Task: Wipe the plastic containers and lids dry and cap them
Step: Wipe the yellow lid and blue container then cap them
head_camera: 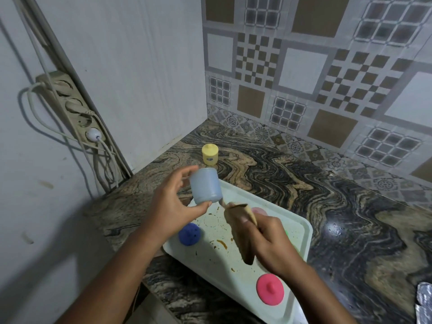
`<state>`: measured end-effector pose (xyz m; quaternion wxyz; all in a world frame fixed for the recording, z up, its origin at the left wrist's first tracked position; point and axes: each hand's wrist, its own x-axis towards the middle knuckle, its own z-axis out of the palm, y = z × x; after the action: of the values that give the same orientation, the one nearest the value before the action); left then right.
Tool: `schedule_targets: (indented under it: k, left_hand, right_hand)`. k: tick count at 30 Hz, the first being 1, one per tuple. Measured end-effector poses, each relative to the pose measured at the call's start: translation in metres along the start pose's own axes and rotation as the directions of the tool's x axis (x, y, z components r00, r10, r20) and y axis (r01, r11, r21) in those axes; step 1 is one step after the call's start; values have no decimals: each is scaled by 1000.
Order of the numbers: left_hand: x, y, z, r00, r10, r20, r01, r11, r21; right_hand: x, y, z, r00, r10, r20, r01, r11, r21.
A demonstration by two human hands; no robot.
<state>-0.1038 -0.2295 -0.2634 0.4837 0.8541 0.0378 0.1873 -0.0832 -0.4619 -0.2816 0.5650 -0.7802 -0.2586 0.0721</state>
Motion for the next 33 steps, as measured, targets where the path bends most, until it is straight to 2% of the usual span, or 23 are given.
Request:
schedule_targets:
  k: [3,5,8,12,17,20,23,25,28,33]
  left_hand:
    - [-2,5,3,1000,4,6,-5,1000,12]
    - [-3,8,5,999,14,35,-15,1000,15]
    - [-5,14,11,998,15,65,-16,1000,21]
    - [-3,17,15,1000,17,8,-18,999,49]
    - [2,12,6,997,48,-58,-49,999,-10]
    - [2,10,0,999,28,-23,-28,999,16]
    - [-2,8,4,998,0,62,0,1000,-4]
    - [-4,8,9,994,-7,108,8,1000,-10]
    - [-6,8,17,987,33,156,-25,998,-49]
    - [-8,13,28,993,-55,105,83,956,-282]
  right_hand:
    - [10,-9,-5,972,86,-217,-48,983,175]
    - [24,-16,-7,953,75,-292,-22,984,179]
    - [39,-24,-7,968,10,-252,17,994,105]
    - [42,-28,-2,981,-115,-157,99,990,-104]
    - [22,-15,0,997,-69,24,73,968,-240]
    - [14,-14,-4,1000,5,-8,-5,996,-89]
    - [20,-24,-8,976,66,-208,-43,993,114]
    - [29,-28,-11,960,54,-275,-22,992,120]
    - [37,-34,-11,961,6,-278,9,999,54]
    - [38,-38,-7,969,-20,-246,45,994,98]
